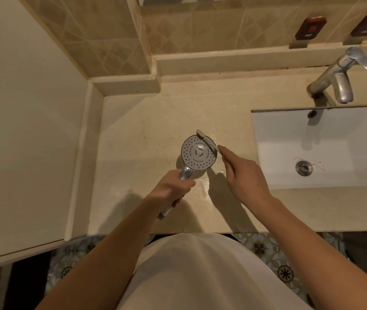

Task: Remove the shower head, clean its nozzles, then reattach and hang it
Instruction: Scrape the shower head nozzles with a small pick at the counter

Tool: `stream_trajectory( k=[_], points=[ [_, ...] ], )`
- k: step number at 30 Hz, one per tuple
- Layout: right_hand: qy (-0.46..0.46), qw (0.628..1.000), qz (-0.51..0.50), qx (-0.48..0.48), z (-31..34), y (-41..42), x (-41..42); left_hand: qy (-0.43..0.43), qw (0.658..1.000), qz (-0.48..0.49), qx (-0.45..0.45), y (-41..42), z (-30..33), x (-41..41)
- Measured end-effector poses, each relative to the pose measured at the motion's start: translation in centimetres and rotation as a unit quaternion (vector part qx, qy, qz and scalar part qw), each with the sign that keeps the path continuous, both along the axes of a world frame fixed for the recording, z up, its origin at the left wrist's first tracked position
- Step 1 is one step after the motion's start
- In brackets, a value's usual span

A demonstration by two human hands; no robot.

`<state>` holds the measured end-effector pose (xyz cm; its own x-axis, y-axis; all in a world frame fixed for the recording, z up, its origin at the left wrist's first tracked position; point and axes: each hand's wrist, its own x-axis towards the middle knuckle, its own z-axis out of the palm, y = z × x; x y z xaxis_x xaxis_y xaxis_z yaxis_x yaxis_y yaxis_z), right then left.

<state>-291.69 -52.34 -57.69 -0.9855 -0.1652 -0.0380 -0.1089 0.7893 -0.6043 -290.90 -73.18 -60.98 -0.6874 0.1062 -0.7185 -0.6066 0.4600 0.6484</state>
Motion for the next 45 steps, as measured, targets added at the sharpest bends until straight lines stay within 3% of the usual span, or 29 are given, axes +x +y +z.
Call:
stream_trajectory(
  k=[17, 24, 35, 42, 45],
  points=[
    [-0.036, 0.999, 0.013, -0.005, 0.0, -0.8, 0.1, 0.001, 1.0, 0.009, -0.003, -0.3, 0.0, -0.3],
    [-0.063, 0.997, 0.023, 0.047, -0.3, -0.9, 0.0, 0.002, 1.0, 0.011, -0.004, -0.1, -0.1, -0.3],
    [-0.024, 0.996, 0.0, 0.081, -0.4, -0.2, 0.1, -0.007, 1.0, 0.012, 0.018, -0.2, -0.2, 0.2],
    [-0.066, 0.989, 0.112, 0.065, -0.9, 0.0, 1.6, -0.017, 0.999, 0.029, 0.017, 0.0, -0.3, 0.5],
    [-0.046, 0.99, 0.103, 0.08, -0.9, 0.3, 1.1, -0.025, 0.999, 0.029, 0.015, 0.2, -0.1, 0.6]
  ],
)
